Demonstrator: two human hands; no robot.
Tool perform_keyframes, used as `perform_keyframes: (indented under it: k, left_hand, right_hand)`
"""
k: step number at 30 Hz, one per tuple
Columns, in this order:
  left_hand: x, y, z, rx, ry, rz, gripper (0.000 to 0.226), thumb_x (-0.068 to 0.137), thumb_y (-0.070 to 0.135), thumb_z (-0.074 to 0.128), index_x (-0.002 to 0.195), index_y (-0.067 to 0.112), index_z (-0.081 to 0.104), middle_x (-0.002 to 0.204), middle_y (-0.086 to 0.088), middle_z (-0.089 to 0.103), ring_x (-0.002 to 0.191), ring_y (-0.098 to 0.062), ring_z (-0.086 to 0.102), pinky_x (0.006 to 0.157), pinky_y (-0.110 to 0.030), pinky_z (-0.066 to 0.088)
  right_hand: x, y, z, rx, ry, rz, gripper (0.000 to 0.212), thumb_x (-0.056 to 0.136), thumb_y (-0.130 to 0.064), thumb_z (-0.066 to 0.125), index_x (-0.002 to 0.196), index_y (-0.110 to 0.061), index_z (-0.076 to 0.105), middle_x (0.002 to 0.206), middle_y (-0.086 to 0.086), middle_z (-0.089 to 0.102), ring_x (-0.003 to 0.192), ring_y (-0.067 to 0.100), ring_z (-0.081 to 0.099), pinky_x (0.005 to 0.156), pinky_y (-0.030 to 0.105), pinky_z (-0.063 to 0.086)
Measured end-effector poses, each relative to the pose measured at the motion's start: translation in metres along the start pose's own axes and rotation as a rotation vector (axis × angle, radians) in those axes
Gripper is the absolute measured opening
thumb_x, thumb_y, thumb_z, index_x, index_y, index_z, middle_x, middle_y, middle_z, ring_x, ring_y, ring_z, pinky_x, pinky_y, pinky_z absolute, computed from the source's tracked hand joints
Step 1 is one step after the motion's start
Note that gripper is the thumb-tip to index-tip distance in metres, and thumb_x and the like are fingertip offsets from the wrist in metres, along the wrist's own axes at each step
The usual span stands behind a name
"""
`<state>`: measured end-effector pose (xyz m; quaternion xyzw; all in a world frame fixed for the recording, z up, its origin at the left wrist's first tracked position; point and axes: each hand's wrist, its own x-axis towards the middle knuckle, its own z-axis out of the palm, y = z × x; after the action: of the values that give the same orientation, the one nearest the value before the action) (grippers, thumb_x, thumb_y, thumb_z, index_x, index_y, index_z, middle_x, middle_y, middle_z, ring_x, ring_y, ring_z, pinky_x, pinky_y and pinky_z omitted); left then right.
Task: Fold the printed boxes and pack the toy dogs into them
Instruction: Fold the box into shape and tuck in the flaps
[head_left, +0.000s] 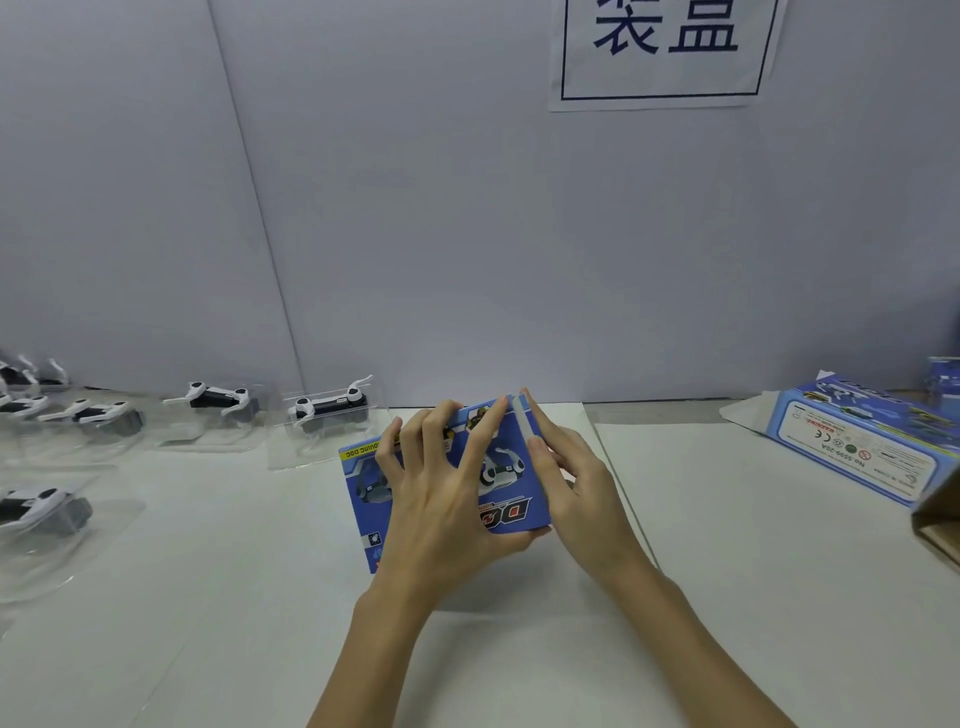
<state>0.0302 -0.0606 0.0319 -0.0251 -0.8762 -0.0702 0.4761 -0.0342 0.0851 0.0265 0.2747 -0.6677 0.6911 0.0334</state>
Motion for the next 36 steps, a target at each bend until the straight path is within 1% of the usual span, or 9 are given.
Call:
perform_keyframes:
  k: [4,7,10,13,16,20,25,31,36]
  left_hand:
    - [0.0,0.0,0.0,0.012,0.004,0.002,0.111,0.061,0.078,0.077,0.153,0.029,0.04,0.142,-0.011,0.042,0.132,-0.031,0.038,0.108,-0.064,0.035]
    - [0.0,0.002,0.002,0.012,-0.009,-0.004,0.115,0.06,0.079,0.08,0.154,0.03,0.037,0.143,-0.01,0.041,0.132,-0.03,0.038,0.11,-0.064,0.034]
    - [0.0,0.001,0.002,0.005,-0.012,-0.012,0.115,0.063,0.083,0.072,0.155,0.025,0.035,0.142,-0.011,0.042,0.133,-0.03,0.038,0.111,-0.063,0.034]
    - [0.001,0.002,0.002,-0.007,-0.023,-0.025,0.116,0.066,0.085,0.065,0.157,0.02,0.033,0.143,-0.011,0.044,0.134,-0.029,0.037,0.112,-0.063,0.033]
    - [0.0,0.002,0.002,-0.019,-0.025,-0.023,0.117,0.064,0.08,0.07,0.157,0.019,0.033,0.144,-0.009,0.041,0.135,-0.028,0.036,0.112,-0.062,0.034]
    - [0.0,0.002,0.003,-0.039,-0.024,-0.019,0.114,0.065,0.08,0.065,0.157,0.022,0.032,0.144,-0.008,0.039,0.136,-0.027,0.034,0.112,-0.063,0.035]
    - [0.0,0.005,0.003,-0.019,-0.025,-0.022,0.11,0.066,0.083,0.06,0.156,0.024,0.035,0.142,-0.012,0.047,0.135,-0.028,0.037,0.11,-0.064,0.034]
    - [-0.001,0.004,0.002,-0.015,-0.005,-0.036,0.107,0.066,0.081,0.064,0.152,0.024,0.038,0.141,-0.015,0.051,0.133,-0.028,0.038,0.106,-0.066,0.04]
    - [-0.001,0.007,0.002,-0.001,0.01,-0.033,0.109,0.064,0.079,0.072,0.152,0.025,0.038,0.141,-0.015,0.052,0.132,-0.029,0.038,0.107,-0.065,0.039]
  right_hand:
    - [-0.003,-0.003,0.0,0.007,-0.014,-0.008,0.042,0.099,-0.042,0.052,0.14,-0.051,0.052,0.124,-0.017,0.066,0.119,0.013,0.067,0.074,0.028,0.063]
    - [-0.002,-0.001,0.002,0.062,0.013,0.027,0.045,0.098,-0.044,0.049,0.142,-0.04,0.053,0.126,-0.005,0.07,0.115,0.019,0.07,0.074,0.03,0.064]
    - [-0.001,-0.002,0.003,0.119,0.025,0.055,0.05,0.097,-0.044,0.048,0.145,-0.03,0.055,0.126,0.001,0.07,0.112,0.021,0.072,0.075,0.032,0.064]
    - [-0.002,-0.006,0.005,0.133,0.028,0.057,0.047,0.096,-0.045,0.049,0.142,-0.035,0.056,0.127,0.001,0.069,0.109,0.017,0.073,0.07,0.027,0.062]
    - [-0.003,-0.007,0.009,0.089,0.049,0.037,0.044,0.094,-0.047,0.049,0.138,-0.044,0.054,0.129,-0.001,0.067,0.11,0.01,0.071,0.068,0.023,0.061]
    - [-0.005,-0.006,0.014,0.069,0.069,0.024,0.04,0.097,-0.048,0.048,0.136,-0.054,0.053,0.124,-0.011,0.069,0.111,0.011,0.071,0.071,0.028,0.063]
    - [-0.005,-0.004,0.01,0.057,0.142,0.029,0.045,0.097,-0.047,0.049,0.14,-0.039,0.058,0.111,-0.014,0.075,0.101,0.013,0.075,0.069,0.031,0.064]
    - [-0.003,-0.01,0.009,0.036,0.097,0.034,0.04,0.093,-0.047,0.053,0.133,-0.049,0.056,0.109,-0.018,0.075,0.099,0.01,0.075,0.068,0.031,0.065]
    - [-0.002,-0.012,0.006,0.033,0.067,0.042,0.037,0.091,-0.047,0.055,0.128,-0.053,0.057,0.115,-0.01,0.075,0.099,0.01,0.075,0.066,0.028,0.063]
